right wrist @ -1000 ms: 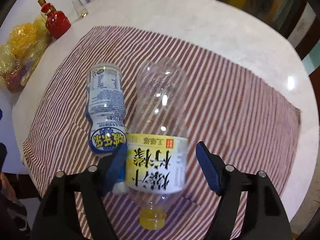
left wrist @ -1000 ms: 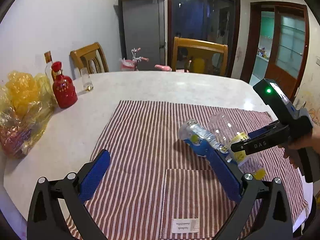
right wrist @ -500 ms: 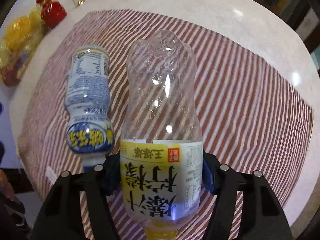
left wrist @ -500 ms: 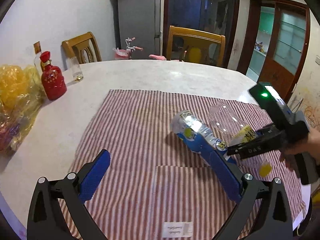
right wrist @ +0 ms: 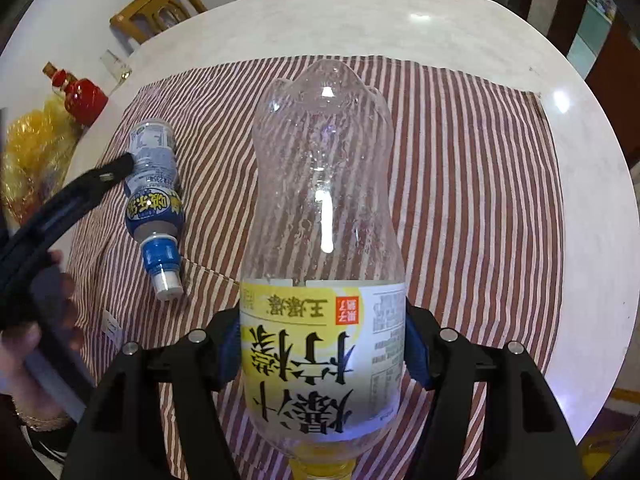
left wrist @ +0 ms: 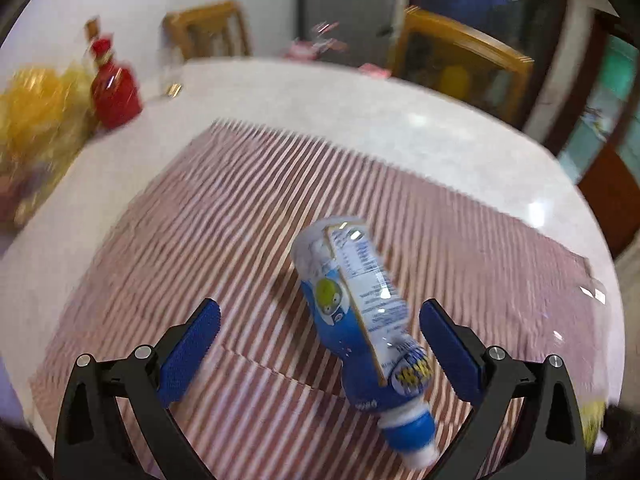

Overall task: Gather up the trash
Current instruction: 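Grasp the clear yellow-labelled bottle with the right tool while the left tool grasps the blue-labelled bottle, then lift both bottles off the cloth, the left tool raising the blue-labelled bottle upright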

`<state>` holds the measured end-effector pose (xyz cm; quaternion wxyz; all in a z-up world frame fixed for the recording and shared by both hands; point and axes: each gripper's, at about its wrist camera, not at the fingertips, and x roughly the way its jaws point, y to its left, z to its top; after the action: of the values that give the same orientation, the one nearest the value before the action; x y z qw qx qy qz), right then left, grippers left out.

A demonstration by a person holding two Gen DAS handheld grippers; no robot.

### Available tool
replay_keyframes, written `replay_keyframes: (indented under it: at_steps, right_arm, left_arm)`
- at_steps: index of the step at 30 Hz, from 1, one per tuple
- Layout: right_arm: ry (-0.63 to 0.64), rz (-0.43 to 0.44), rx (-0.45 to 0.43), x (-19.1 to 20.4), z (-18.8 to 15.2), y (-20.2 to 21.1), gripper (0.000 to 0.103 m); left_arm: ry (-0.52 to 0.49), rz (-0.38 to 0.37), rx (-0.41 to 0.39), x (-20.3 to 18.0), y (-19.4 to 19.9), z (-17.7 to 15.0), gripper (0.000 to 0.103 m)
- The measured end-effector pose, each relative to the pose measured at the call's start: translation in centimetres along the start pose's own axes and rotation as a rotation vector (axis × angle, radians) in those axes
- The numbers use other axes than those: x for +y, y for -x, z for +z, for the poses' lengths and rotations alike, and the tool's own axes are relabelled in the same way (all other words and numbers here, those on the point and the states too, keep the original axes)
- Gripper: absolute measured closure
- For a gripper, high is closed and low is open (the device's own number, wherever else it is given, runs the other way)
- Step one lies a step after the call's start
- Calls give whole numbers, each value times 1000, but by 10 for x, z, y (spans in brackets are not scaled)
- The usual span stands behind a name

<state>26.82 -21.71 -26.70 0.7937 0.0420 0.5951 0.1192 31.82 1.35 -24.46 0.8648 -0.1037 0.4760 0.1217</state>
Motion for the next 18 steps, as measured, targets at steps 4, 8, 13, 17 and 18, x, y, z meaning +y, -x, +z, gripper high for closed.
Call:
replay_keyframes:
  at_steps: [4, 8, 13, 17, 18]
  right_arm:
    - [-11, 37, -15, -3, -1, 0, 39]
    - [0, 71, -20, -1, 0, -1, 39]
    - [14, 107, -31, 1, -1, 6, 39]
    - [13, 110, -31, 2, 1, 5, 39]
    - [12, 111, -31, 3, 2, 4, 39]
  left_arm:
    - [62, 31, 40, -1, -15, 1, 6]
    - [66, 55, 80, -11, -32, 5, 6]
    - [117, 50, 164, -12, -55, 2, 6]
    - [98, 52, 156, -20, -61, 1, 6]
    - [91, 47, 151, -21, -61, 1, 7]
